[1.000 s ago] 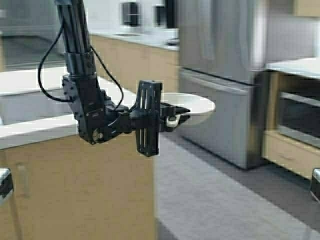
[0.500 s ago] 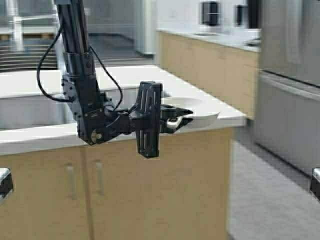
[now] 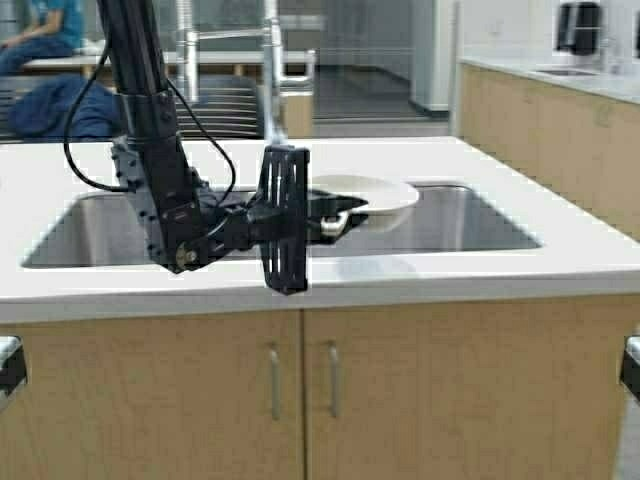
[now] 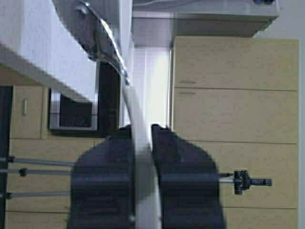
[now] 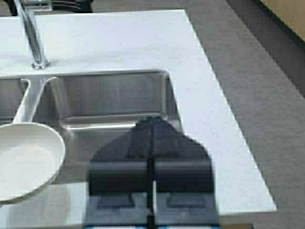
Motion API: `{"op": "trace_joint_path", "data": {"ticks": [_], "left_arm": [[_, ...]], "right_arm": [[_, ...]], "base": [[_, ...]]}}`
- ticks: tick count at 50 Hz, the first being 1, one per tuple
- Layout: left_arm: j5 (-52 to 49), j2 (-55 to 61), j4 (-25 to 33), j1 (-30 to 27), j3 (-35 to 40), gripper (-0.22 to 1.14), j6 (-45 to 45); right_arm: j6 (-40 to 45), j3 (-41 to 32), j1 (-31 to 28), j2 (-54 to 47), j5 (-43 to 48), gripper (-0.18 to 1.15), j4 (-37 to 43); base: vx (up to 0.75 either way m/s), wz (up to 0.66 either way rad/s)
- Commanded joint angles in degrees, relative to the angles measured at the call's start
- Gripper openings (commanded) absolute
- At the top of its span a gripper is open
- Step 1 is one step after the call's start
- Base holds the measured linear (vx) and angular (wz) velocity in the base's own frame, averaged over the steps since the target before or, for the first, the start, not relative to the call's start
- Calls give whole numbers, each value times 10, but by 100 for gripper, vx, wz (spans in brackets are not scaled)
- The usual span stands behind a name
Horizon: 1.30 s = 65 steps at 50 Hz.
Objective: Wash the pan
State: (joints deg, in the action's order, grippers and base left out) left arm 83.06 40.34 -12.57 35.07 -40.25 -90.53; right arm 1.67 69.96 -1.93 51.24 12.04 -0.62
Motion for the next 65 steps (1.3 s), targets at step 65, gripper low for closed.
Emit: {"op": "trace_joint_path", "data": {"ticks": [65], "left_arm": [[-43,-57,-114,-184,-5,2,-4]], "right_arm": [[0,-6,0,-34,3,7,3]], "base": [[19,10]]}}
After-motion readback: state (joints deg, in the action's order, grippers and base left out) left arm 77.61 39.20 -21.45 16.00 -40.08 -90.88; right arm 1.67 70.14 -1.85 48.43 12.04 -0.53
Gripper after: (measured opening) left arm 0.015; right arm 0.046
